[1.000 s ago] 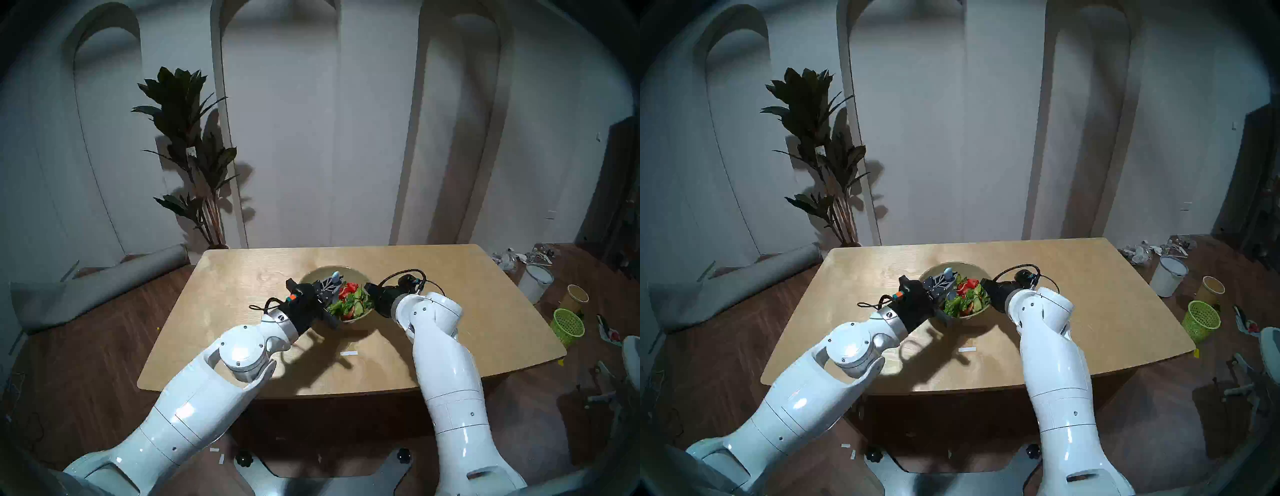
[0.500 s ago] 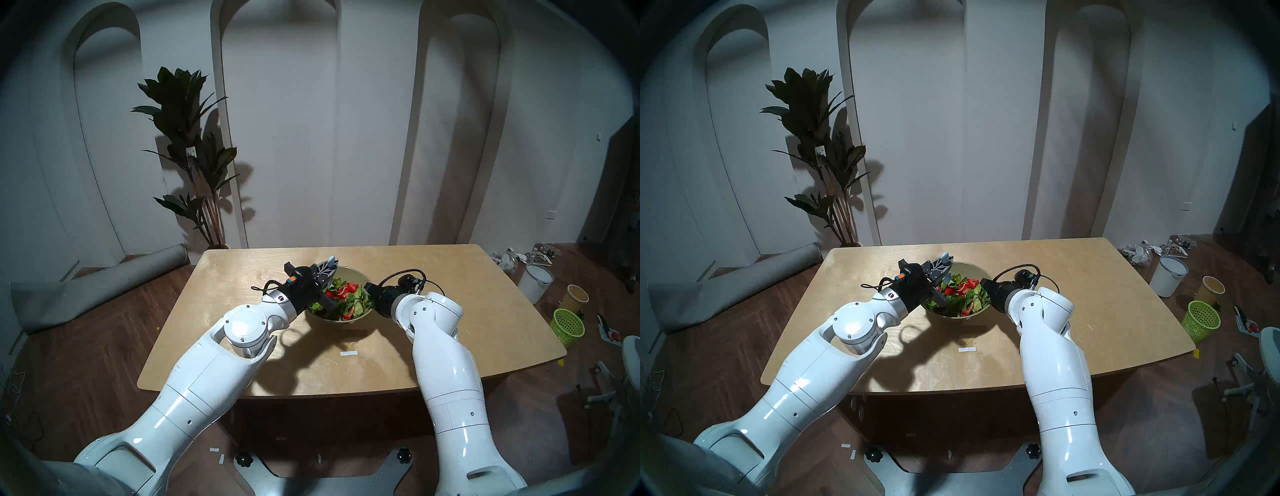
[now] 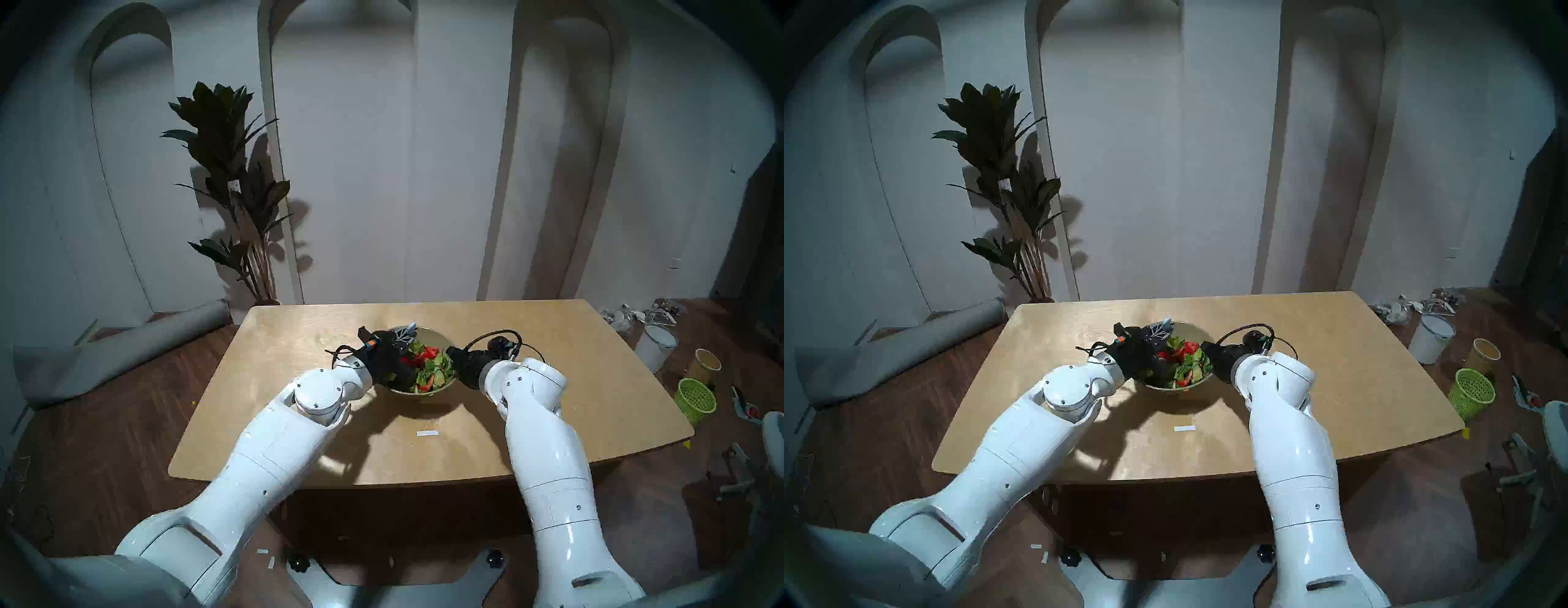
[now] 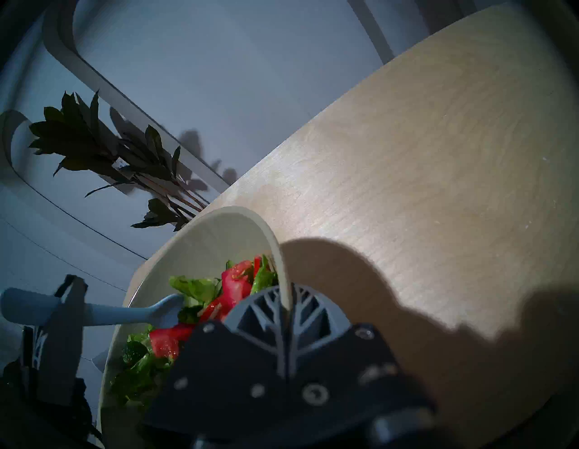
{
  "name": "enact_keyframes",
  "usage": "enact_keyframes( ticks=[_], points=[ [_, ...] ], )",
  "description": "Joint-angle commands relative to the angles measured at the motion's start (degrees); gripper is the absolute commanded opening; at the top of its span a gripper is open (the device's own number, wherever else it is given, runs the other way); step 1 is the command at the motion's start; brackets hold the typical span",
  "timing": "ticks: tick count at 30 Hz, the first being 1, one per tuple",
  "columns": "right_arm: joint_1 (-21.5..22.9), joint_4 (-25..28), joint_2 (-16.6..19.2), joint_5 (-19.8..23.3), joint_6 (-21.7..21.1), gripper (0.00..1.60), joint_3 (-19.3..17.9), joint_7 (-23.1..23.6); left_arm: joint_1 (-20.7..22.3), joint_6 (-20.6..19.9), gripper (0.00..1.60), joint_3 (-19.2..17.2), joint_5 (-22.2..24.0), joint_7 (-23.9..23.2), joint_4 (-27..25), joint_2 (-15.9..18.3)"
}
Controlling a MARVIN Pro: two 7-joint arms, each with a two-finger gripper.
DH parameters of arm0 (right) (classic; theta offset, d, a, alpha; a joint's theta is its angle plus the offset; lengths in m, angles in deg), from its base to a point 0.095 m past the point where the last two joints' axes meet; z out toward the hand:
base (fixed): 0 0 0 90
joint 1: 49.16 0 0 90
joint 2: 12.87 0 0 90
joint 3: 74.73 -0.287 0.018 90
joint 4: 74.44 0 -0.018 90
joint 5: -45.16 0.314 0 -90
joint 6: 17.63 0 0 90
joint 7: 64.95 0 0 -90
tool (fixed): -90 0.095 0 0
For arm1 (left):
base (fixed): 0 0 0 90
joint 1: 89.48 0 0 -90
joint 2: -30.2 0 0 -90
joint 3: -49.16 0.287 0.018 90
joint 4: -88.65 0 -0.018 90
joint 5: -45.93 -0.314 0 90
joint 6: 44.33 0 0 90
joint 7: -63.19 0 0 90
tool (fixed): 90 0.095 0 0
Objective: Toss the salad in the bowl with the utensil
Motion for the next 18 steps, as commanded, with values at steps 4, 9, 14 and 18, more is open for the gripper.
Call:
enact_keyframes(
  ticks=[4, 9, 14, 18],
  points=[
    [0.3, 1.0, 0.0, 0.1, 0.1, 0.00, -0.1, 0.1, 1.5, -1.2, 0.00, 0.4, 2.0, -3.9, -1.3, -0.5],
    [0.3, 1.0, 0.0, 0.1, 0.1, 0.00, -0.1, 0.1, -1.3, -3.2, 0.00, 0.0, 3.5, -5.3, -5.9, 1.6],
    [0.3, 1.0, 0.0, 0.1, 0.1, 0.00, -0.1, 0.1, -3.3, -5.6, 0.00, -0.7, 5.1, -7.1, -9.9, 3.4],
    [0.3, 1.0, 0.0, 0.1, 0.1, 0.00, -0.1, 0.1, -4.8, -8.3, 0.00, -1.3, 6.4, -8.0, -12.9, 4.7]
  ],
)
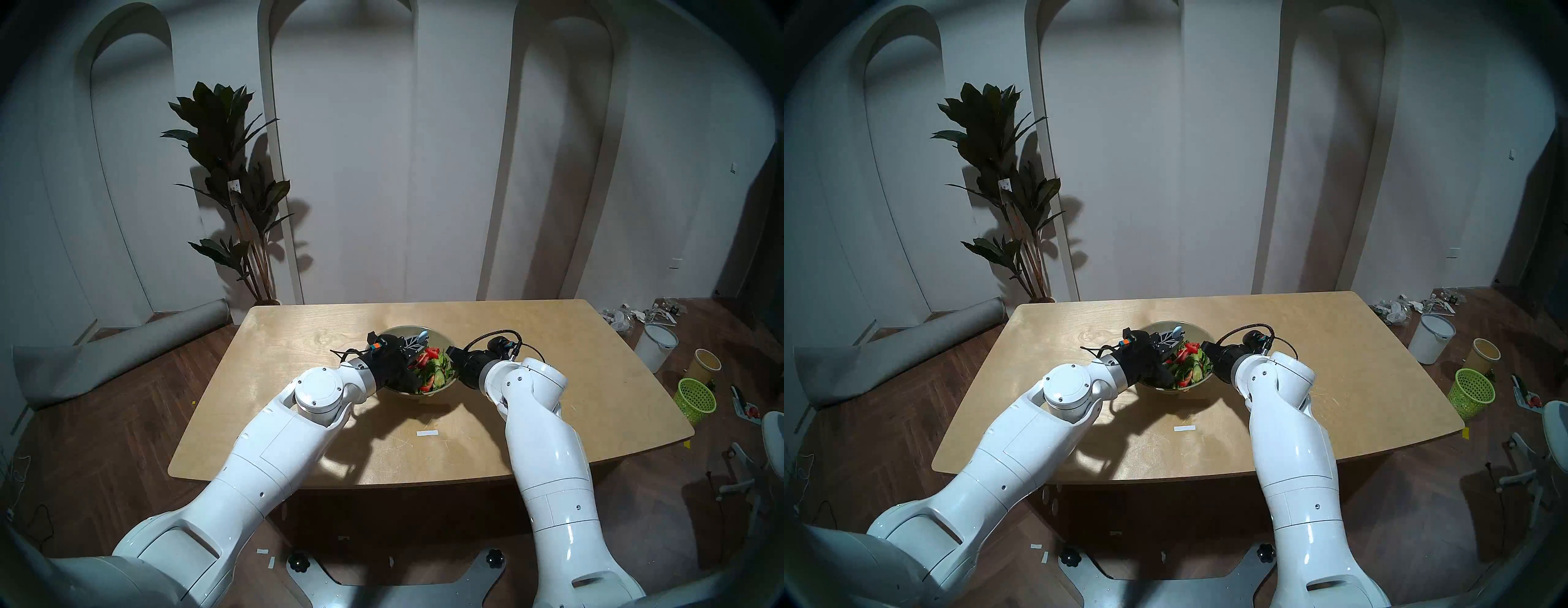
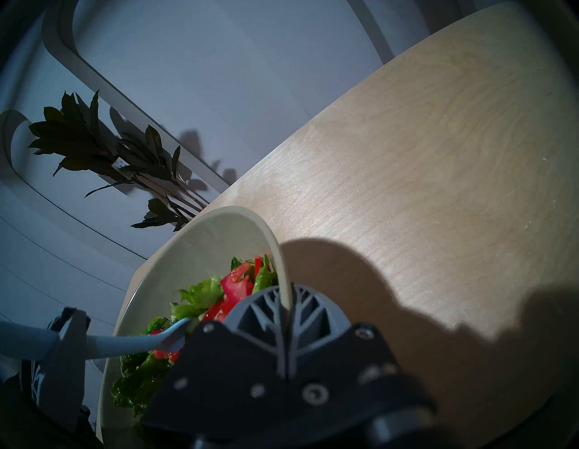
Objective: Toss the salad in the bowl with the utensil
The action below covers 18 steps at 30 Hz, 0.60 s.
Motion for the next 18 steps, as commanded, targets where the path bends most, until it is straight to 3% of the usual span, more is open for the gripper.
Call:
enact_keyframes(
  ticks=[1, 13, 14, 16, 18],
  points=[
    [0.3, 1.0, 0.0, 0.1, 0.1, 0.00, -0.1, 0.1, -2.3, -3.5, 0.00, -1.2, 2.5, -1.9, -6.6, 2.6],
    [0.4, 0.9, 0.0, 0.1, 0.1, 0.00, -0.1, 0.1, -5.4, -4.4, 0.00, -5.5, 6.3, -4.3, -15.9, 6.5],
    [0.4, 0.9, 0.0, 0.1, 0.1, 0.00, -0.1, 0.1, -4.7, -3.4, 0.00, -5.8, 6.2, -4.3, -15.5, 6.3],
    [0.3, 0.9, 0.0, 0.1, 0.1, 0.00, -0.1, 0.1, -4.8, -5.4, 0.00, -6.7, 6.5, -3.4, -17.6, 6.5],
    [0.3, 0.9, 0.0, 0.1, 0.1, 0.00, -0.1, 0.1, -3.1, -5.3, 0.00, -7.0, 6.0, -2.5, -16.4, 5.5]
  ],
)
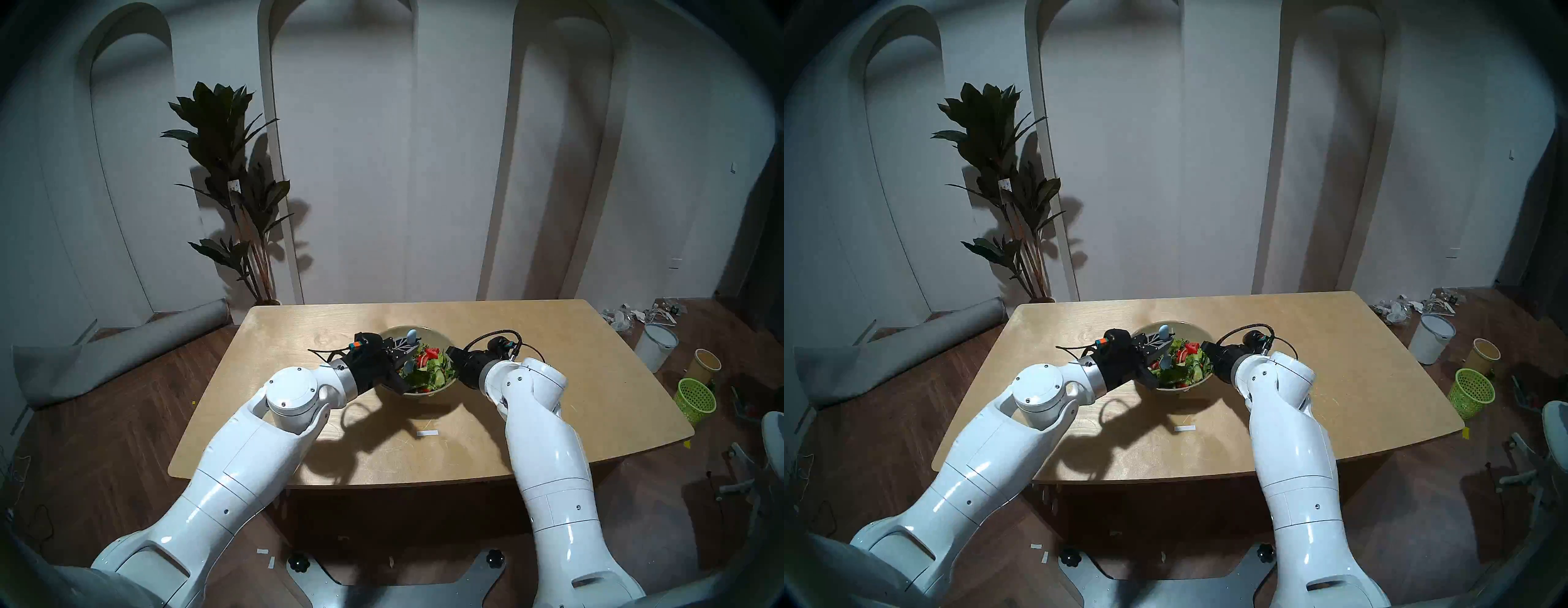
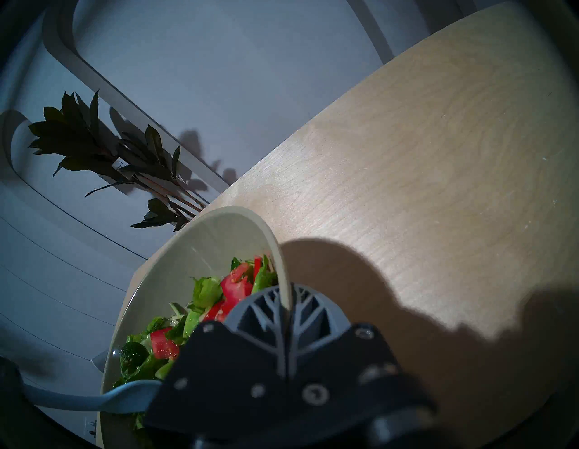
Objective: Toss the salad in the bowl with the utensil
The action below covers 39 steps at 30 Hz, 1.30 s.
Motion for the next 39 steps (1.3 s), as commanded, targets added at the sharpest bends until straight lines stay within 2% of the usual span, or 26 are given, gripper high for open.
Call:
enact_keyframes(
  ticks=[1, 4, 8, 12, 13, 16, 17, 18, 19, 24, 31, 39],
  points=[
    [0.3, 0.9, 0.0, 0.1, 0.1, 0.00, -0.1, 0.1, 3.5, -0.7, 0.00, -2.4, 0.7, 1.5, -2.4, -0.8],
    [0.3, 0.9, 0.0, 0.1, 0.1, 0.00, -0.1, 0.1, 6.7, -1.1, 0.00, -2.0, 0.2, 1.8, 0.9, -3.1],
    [0.4, 0.9, 0.0, 0.1, 0.1, 0.00, -0.1, 0.1, 8.3, -2.1, 0.00, -2.2, -1.0, 1.5, 4.5, -6.8],
    [0.4, 0.8, 0.0, 0.1, 0.1, 0.00, -0.1, 0.1, 10.1, -2.0, 0.00, -1.3, -2.0, 1.1, 8.8, -8.8],
    [0.4, 0.8, 0.0, 0.1, 0.1, 0.00, -0.1, 0.1, 11.8, -1.8, 0.00, -0.8, -2.5, 0.4, 11.9, -10.2],
    [0.4, 0.8, 0.0, 0.1, 0.1, 0.00, -0.1, 0.1, 12.8, -1.1, 0.00, -0.6, -3.3, -0.5, 15.0, -11.6],
    [0.4, 0.8, 0.0, 0.1, 0.1, 0.00, -0.1, 0.1, 15.4, -0.6, 0.00, 1.2, -3.1, -0.9, 17.7, -11.3],
    [0.4, 0.8, 0.0, 0.1, 0.1, 0.00, -0.1, 0.1, 12.5, -0.6, 0.00, -0.7, -4.1, -0.4, 15.8, -12.1],
    [0.4, 0.8, 0.0, 0.1, 0.1, 0.00, -0.1, 0.1, 14.2, -0.2, 0.00, -0.2, -4.3, -1.0, 18.2, -12.8],
    [0.4, 0.8, 0.0, 0.1, 0.1, 0.00, -0.1, 0.1, 16.0, 1.3, 0.00, 0.0, -6.2, -1.5, 23.0, -14.6],
    [0.3, 1.0, 0.0, 0.1, 0.1, 0.00, -0.1, 0.1, 19.6, 3.0, 0.00, 1.0, -6.4, -5.7, 30.5, -13.4],
    [0.3, 1.0, 0.0, 0.1, 0.1, 0.00, -0.1, 0.1, 17.5, -3.5, 0.00, -1.0, -4.3, -10.7, 25.0, -9.5]
  ],
)
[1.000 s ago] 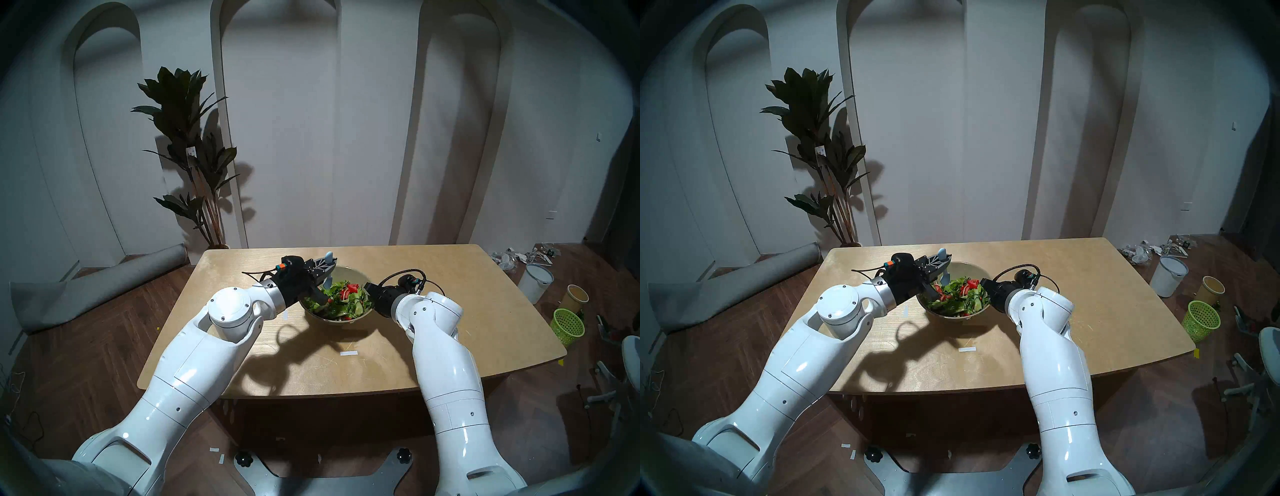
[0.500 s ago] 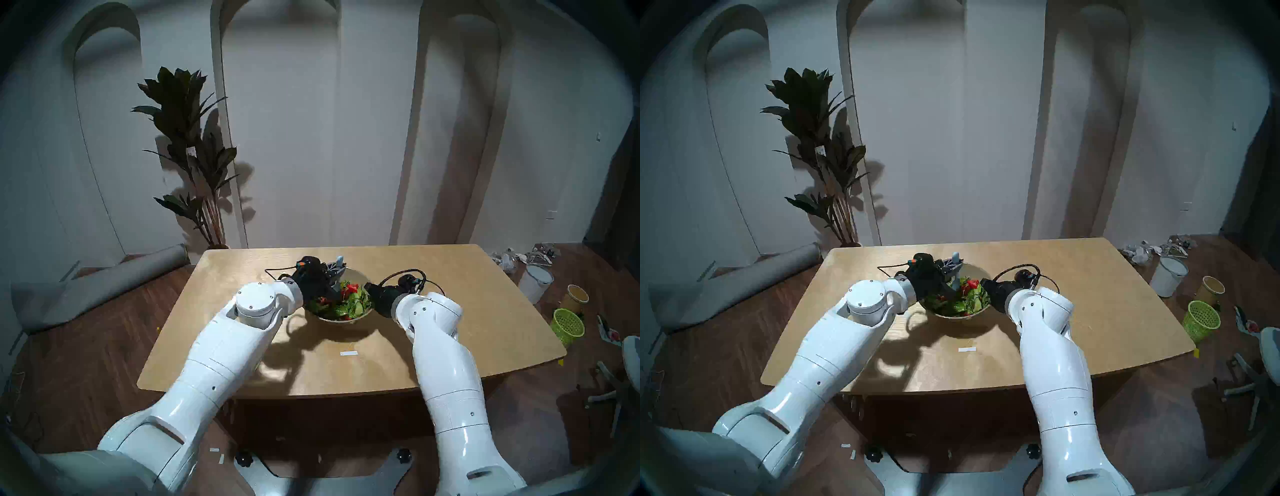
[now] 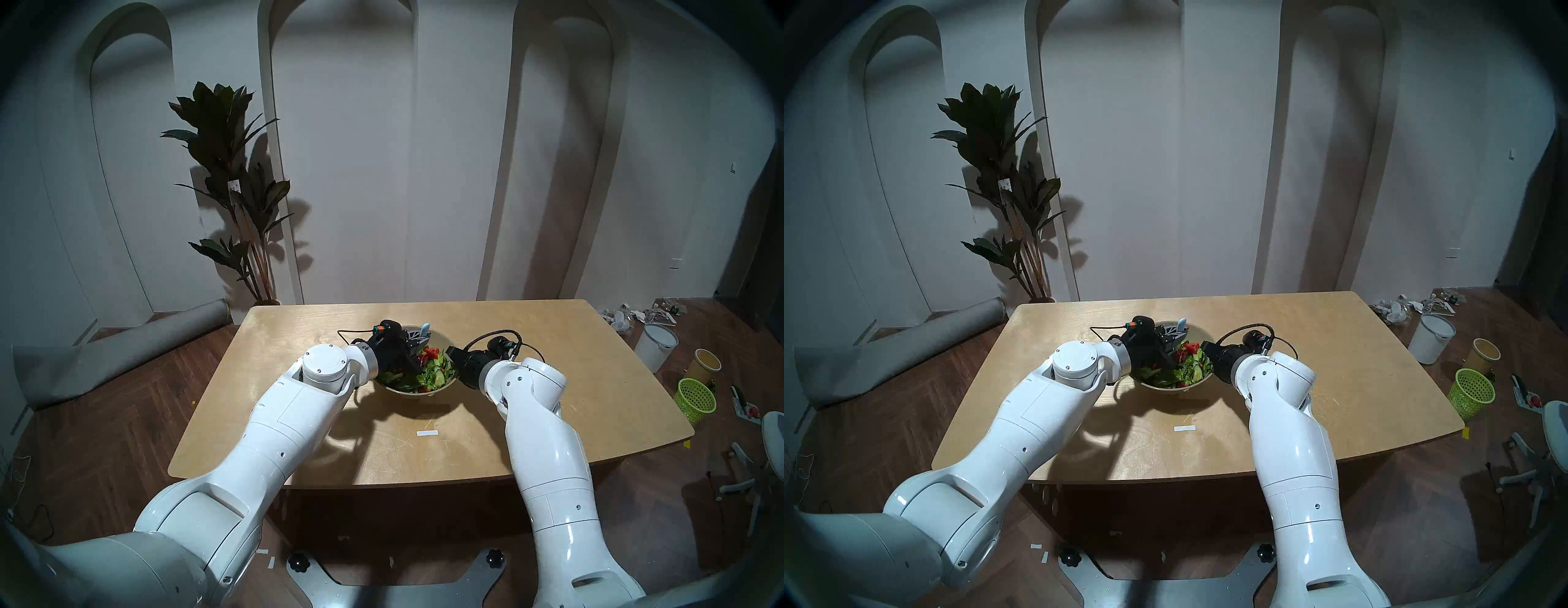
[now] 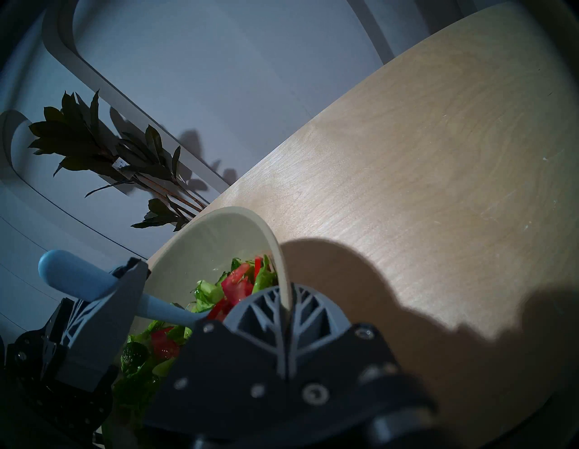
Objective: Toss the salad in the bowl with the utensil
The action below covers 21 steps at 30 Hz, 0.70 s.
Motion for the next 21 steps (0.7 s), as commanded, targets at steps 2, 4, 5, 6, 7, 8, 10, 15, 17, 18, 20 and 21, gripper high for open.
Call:
enact_keyframes(
  ticks=[2, 4, 5, 6, 7, 8, 10, 15, 17, 18, 20, 21],
  points=[
    [0.3, 1.0, 0.0, 0.1, 0.1, 0.00, -0.1, 0.1, 1.0, -6.7, 0.00, -1.9, 2.5, -4.1, -5.9, 3.3],
    [0.3, 1.0, 0.0, 0.1, 0.1, 0.00, -0.1, 0.1, 0.6, -8.9, 0.00, -2.2, 2.9, -5.1, -7.6, 4.1],
    [0.3, 1.0, 0.0, 0.1, 0.1, 0.00, -0.1, 0.1, 0.5, -9.8, 0.00, -2.2, 3.3, -5.8, -8.0, 4.5],
    [0.3, 1.0, 0.0, 0.1, 0.1, 0.00, -0.1, 0.1, 0.2, -11.3, 0.00, -2.3, 3.6, -6.4, -9.1, 4.9],
    [0.3, 1.0, 0.0, 0.1, 0.1, 0.00, -0.1, 0.1, 0.0, -12.8, 0.00, -2.2, 4.0, -7.1, -10.0, 5.4],
    [0.3, 1.0, 0.0, 0.1, 0.1, 0.00, -0.1, 0.1, -0.1, -14.2, 0.00, -2.2, 4.3, -7.5, -10.5, 5.6],
    [0.3, 1.0, 0.0, 0.1, 0.1, 0.00, -0.1, 0.1, -0.4, -16.5, 0.00, -2.0, 4.6, -8.1, -11.7, 6.3],
    [0.2, 1.1, 0.0, 0.1, 0.1, 0.00, -0.1, 0.0, -0.9, -22.6, 0.00, -1.5, 4.8, -8.1, -13.3, 7.1],
    [0.2, 1.1, 0.0, 0.1, 0.1, 0.00, -0.1, 0.0, -0.9, -24.2, 0.00, -1.5, 4.9, -8.2, -13.4, 7.1],
    [0.2, 1.1, 0.0, 0.1, 0.1, 0.00, -0.1, 0.0, -1.0, -24.2, 0.00, -1.5, 4.7, -8.2, -13.7, 7.2],
    [0.2, 1.1, 0.0, 0.1, 0.1, 0.00, -0.1, 0.0, -1.3, -24.7, 0.00, -1.6, 4.8, -8.3, -14.3, 7.4],
    [0.2, 1.1, 0.0, 0.1, 0.1, 0.00, -0.1, 0.0, -1.5, -23.8, 0.00, -1.8, 4.8, -8.4, -14.6, 7.5]
  ],
)
